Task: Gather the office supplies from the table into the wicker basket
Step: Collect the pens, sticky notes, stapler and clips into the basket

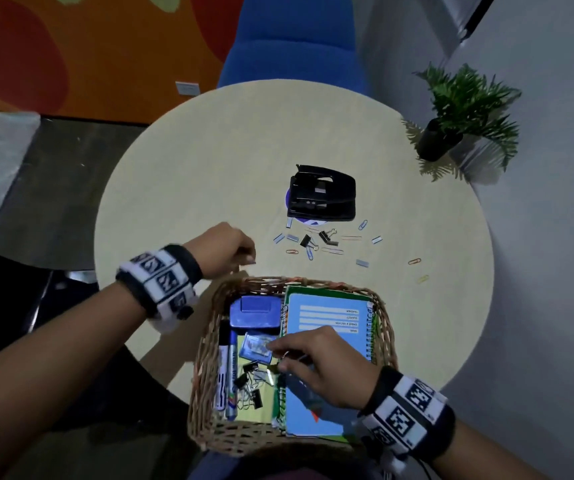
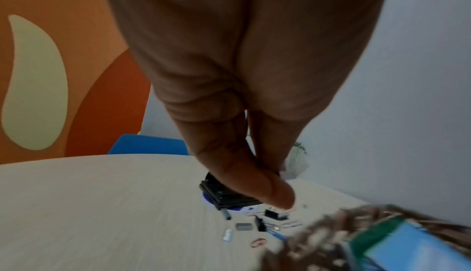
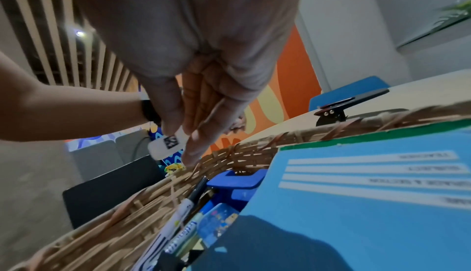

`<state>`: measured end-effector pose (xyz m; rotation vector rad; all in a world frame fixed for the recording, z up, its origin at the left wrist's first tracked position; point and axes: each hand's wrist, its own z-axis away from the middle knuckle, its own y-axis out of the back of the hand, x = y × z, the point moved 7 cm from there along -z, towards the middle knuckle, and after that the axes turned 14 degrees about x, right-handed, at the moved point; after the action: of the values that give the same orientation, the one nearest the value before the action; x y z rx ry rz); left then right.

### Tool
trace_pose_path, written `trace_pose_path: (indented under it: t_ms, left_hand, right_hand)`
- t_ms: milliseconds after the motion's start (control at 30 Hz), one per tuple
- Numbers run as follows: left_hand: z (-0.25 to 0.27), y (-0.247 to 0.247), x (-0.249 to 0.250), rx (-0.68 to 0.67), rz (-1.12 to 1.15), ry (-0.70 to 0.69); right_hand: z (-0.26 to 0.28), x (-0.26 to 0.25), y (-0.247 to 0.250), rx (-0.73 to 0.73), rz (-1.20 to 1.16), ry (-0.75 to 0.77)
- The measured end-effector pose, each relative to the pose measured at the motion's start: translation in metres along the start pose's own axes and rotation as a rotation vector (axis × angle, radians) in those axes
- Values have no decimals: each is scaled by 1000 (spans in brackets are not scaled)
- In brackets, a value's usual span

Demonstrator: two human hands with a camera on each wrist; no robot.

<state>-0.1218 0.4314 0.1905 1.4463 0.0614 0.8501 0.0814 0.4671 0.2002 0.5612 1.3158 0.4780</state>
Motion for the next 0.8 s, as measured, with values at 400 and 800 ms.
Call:
trace_pose_path:
  t_ms: [400,800]
  left_hand:
    - [113,-60,18,-103,-27,-32]
    - [-39,4,18,96,-69,209]
  right_hand:
    - [4,136,130,530,249,-297]
    - [19,260,146,590,571,-408]
